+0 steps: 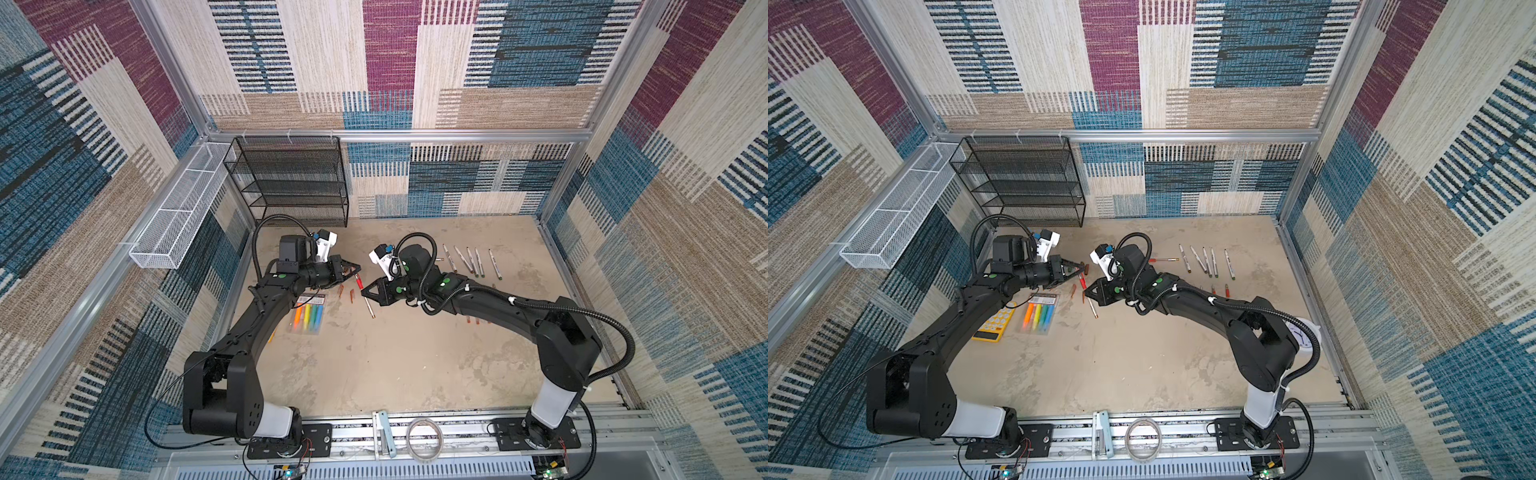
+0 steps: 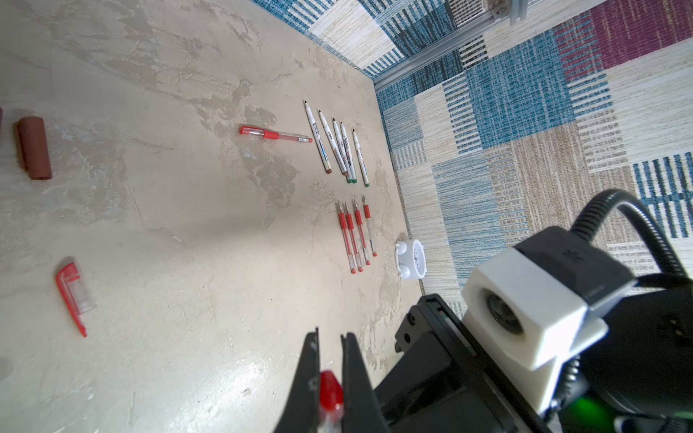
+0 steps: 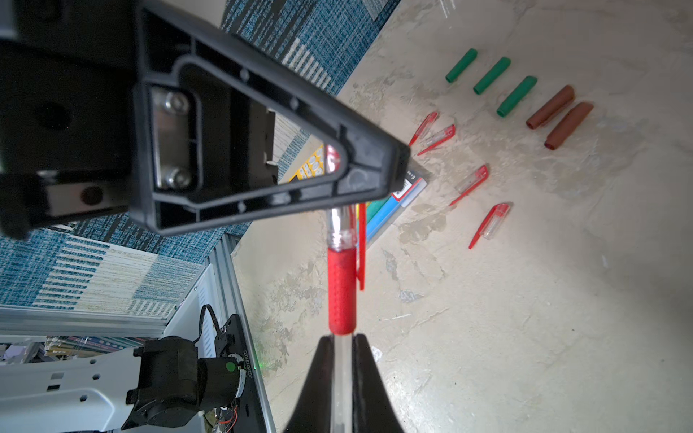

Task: Remove pen caps from pens
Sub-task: Open the pen cap on the pen, then place the pen cap at the center of the table.

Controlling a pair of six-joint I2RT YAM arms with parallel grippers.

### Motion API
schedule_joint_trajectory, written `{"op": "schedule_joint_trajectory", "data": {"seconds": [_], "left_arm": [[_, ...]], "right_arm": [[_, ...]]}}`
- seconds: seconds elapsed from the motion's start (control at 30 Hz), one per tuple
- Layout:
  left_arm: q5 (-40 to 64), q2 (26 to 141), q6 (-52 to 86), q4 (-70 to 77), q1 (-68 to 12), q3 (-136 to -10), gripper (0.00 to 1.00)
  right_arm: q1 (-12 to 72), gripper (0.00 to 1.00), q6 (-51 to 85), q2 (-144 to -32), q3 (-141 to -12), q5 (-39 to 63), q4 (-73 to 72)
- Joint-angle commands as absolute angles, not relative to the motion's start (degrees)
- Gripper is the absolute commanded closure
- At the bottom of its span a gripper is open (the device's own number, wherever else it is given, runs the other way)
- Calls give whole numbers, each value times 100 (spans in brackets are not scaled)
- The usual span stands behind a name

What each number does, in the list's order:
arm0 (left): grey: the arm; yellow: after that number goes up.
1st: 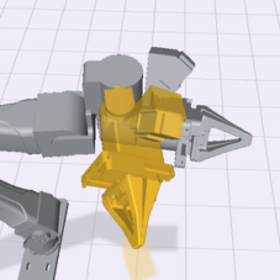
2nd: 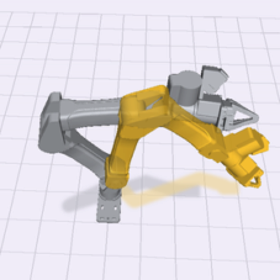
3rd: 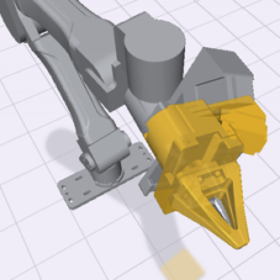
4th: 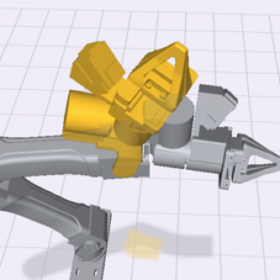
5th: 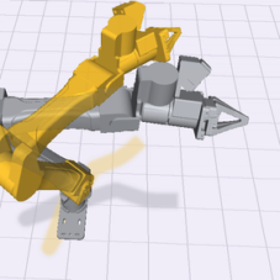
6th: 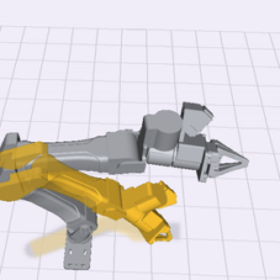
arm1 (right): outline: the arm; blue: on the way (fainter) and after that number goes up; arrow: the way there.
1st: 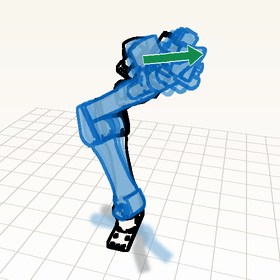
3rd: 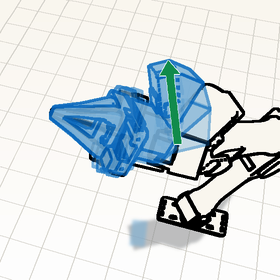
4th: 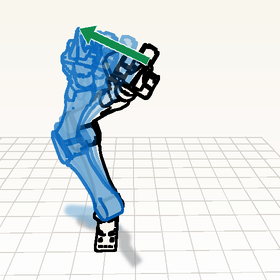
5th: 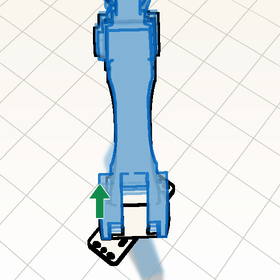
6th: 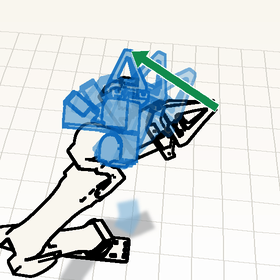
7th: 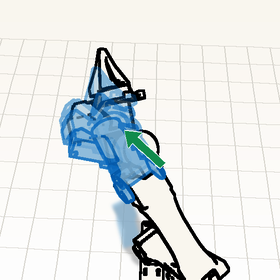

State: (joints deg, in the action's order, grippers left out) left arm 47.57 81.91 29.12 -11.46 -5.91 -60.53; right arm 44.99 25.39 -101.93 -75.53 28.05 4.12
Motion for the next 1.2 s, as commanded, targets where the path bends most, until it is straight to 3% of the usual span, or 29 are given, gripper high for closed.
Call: {"op": "schedule_joint_trajectory", "data": {"seconds": [0.0, 0.1, 0.23, 0.43, 0.57, 1.17], "left_arm": [[4659, 8081, 2818, -1252, -598, -6020, 100], [4665, 8079, 2925, -1119, -602, -5963, 100], [4657, 8043, 2864, -1234, -598, -6032, 100], [4593, 8053, 2798, -1296, -589, -6064, 100], [4558, 8077, 2854, -1138, -581, -5959, 100], [4178, 8747, 2248, -2043, -556, -6728, 100]], "right_arm": [[4517, 90, 2543, -10178, -7595, 2735, 141], [4518, 77, 2497, -10242, -7618, 2664, 212], [4548, 74, 2495, -10350, -7636, 2736, 233], [4562, 86, 2481, -10383, -7570, 2701, 279], [4562, 100, 2449, -10327, -7343, 2663, 250], [4561, 100, 2690, -9086, -5217, 2181, 162]]}}
